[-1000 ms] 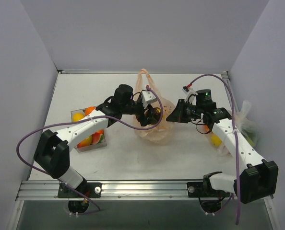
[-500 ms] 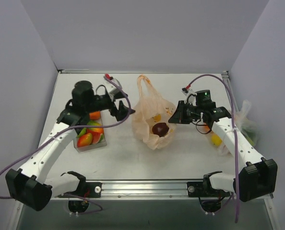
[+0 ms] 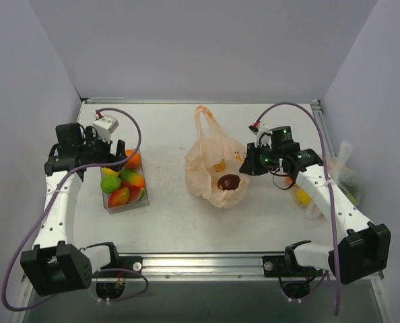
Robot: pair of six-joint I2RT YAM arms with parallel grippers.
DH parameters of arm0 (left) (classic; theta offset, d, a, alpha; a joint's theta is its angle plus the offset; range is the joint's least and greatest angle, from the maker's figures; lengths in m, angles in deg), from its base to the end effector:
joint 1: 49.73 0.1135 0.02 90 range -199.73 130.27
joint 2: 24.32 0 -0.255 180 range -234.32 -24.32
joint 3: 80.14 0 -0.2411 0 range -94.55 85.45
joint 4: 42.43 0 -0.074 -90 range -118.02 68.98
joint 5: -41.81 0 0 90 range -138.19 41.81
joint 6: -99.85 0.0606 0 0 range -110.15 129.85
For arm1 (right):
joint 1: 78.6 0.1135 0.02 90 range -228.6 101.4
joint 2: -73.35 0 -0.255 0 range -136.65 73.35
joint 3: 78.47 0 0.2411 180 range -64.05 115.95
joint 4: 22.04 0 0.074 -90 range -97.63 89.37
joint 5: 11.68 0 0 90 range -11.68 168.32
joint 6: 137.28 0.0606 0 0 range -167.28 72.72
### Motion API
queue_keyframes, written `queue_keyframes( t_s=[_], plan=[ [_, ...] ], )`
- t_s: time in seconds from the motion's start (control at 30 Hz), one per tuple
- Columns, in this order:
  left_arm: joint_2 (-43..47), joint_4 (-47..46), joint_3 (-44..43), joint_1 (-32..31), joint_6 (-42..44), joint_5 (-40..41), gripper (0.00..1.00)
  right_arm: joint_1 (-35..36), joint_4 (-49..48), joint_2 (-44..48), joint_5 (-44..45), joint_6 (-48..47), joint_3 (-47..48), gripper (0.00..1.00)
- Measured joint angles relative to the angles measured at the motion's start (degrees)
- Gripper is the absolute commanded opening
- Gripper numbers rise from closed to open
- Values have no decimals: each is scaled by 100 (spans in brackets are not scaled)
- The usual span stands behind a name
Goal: Place the fake fruits into the plastic bag and tie a complex knot
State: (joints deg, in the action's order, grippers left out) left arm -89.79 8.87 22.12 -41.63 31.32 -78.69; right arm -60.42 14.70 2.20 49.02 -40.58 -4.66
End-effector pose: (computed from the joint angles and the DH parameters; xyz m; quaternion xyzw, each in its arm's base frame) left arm 0.2496 0.0045 0.3172 0.2138 0.8518 -0.1236 0.4620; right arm 0.2601 0.1166 0.2949 -0.2035 0.8384 0.3159 0.3948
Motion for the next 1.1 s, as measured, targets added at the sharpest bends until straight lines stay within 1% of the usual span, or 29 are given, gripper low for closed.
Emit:
queue_keyframes(
  t_s=[0.17, 0.3, 0.4, 0.7, 0.93, 1.1],
  plan=[
    [-667, 175, 116, 15, 280, 339, 97, 55, 35, 0, 42, -146, 9, 0],
    [-1384, 144, 44, 15, 256, 452, 98, 72, 92, 0, 46, -212, 9, 0],
    [-1893, -26, -52, 15, -48, 463, 97, 98, 122, 0, 48, -236, 9, 0],
    [-2726, -726, -437, 11, -1156, 549, 98, 105, 133, -50, 44, -249, 9, 0],
    [-3195, -1045, -529, -111, -1578, 848, 97, 105, 151, -101, 46, -251, 9, 0],
    [-3300, -1169, -529, -317, -1764, 1016, 97, 105, 151, -101, 44, -251, 9, 0]
  ],
)
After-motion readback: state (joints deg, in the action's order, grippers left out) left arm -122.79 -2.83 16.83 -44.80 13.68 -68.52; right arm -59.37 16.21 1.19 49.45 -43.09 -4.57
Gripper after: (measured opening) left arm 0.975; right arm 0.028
